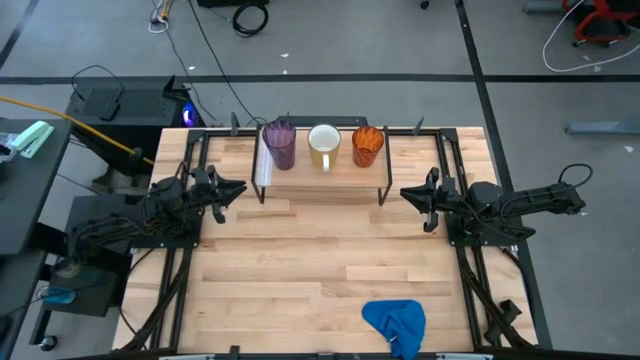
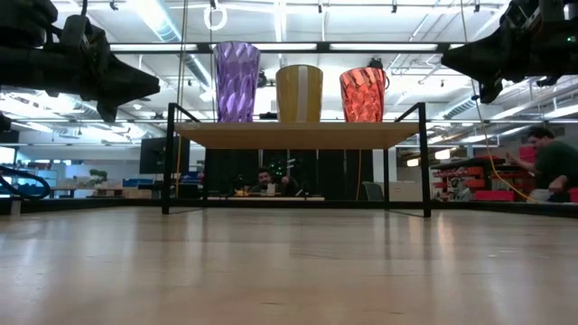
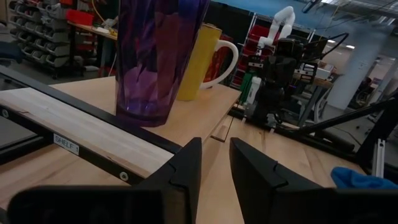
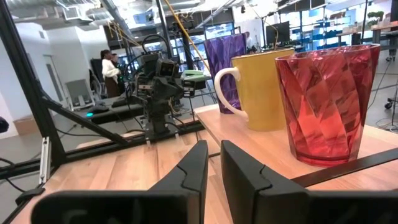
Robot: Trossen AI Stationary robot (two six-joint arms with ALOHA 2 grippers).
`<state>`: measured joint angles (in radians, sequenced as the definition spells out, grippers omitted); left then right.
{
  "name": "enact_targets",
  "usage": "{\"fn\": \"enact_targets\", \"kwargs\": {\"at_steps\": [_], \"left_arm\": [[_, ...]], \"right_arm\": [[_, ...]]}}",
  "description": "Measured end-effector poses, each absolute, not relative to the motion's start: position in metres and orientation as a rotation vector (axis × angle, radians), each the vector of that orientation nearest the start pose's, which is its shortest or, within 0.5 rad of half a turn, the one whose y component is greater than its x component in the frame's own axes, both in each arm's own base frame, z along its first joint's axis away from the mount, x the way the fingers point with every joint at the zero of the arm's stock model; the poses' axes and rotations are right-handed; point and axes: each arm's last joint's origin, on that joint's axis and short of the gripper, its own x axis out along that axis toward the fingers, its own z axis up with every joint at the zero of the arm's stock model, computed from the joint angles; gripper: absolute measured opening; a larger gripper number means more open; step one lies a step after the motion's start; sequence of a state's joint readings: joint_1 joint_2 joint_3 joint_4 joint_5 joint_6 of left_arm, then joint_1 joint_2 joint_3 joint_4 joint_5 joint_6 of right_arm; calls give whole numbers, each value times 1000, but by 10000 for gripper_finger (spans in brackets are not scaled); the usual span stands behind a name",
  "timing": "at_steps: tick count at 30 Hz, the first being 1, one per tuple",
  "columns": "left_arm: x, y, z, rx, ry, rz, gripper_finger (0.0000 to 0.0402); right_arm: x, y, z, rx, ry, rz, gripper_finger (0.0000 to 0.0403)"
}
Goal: Stack small to large cups/mugs on shelf
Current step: Return to Home Position
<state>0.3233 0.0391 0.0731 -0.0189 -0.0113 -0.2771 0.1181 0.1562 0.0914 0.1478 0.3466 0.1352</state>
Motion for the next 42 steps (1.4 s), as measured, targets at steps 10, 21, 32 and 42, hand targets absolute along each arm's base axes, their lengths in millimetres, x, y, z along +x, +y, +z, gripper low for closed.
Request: {"fn": "enact_targets", "kwargs": {"at_steps": [10, 21, 32, 42], "left_arm": [[91, 31, 184, -272, -61, 330, 86], [91, 31, 184, -272, -61, 330, 93], [91, 31, 184, -272, -61, 330, 85], [91, 31, 184, -272, -61, 330, 93]], "right_arm": [[103, 2, 196, 154, -96, -223, 52], [103, 2, 196, 154, -96, -222, 52], [103, 2, 196, 154, -96, -222, 52], [103, 2, 196, 154, -96, -222, 52]]}}
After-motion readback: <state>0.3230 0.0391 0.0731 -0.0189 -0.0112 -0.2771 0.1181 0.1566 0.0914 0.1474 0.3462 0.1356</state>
